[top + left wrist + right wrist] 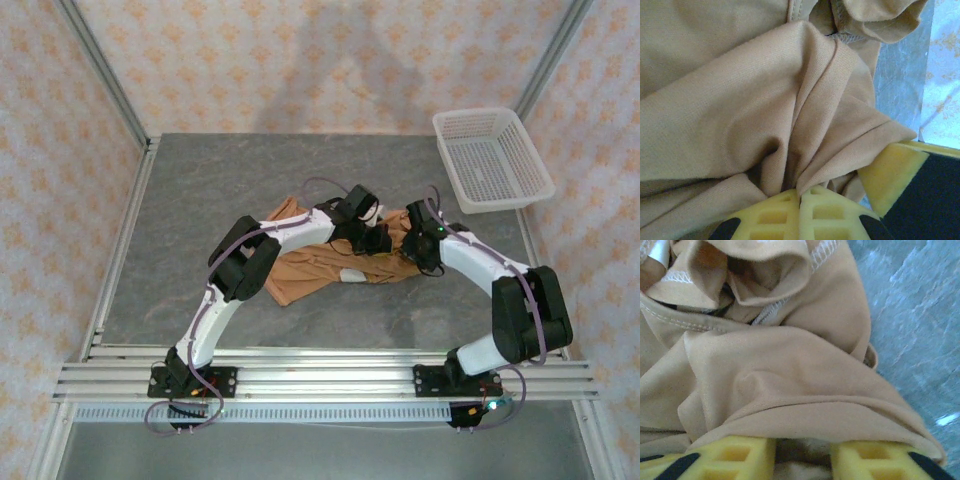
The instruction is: Fold the inside-out t-shirt
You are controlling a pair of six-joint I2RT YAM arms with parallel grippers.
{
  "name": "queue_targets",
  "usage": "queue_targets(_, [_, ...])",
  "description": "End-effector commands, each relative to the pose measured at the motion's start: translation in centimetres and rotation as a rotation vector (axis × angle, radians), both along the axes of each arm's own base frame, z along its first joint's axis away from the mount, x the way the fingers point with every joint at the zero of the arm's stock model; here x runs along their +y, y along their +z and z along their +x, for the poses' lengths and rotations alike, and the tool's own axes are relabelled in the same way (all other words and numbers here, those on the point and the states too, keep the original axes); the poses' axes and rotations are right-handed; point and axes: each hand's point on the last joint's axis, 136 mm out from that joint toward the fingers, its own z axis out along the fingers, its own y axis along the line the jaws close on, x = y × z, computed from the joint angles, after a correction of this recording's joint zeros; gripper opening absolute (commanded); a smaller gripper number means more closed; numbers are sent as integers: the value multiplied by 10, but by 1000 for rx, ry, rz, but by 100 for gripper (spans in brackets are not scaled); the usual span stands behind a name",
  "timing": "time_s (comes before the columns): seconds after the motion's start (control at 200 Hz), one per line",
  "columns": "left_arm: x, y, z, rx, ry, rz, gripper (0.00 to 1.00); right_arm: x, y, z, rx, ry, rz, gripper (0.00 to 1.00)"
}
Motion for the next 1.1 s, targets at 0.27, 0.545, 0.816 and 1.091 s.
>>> queue_targets(0.27, [2,27,0,-44,-12,-26,0,-17,-14,-2,65,-12,-105,39])
queue_targets(0.545, [3,27,2,-45,-8,-25,0,-25,-18,4,82,-7,-132,0])
queue_targets(0.816, [11,31,25,-60,22,-9,0,0,80,-4,-44,78,37,0])
queue_targets(1.091, [9,33,37,-67,26,1,0,26,176,-15,-235,109,380,0])
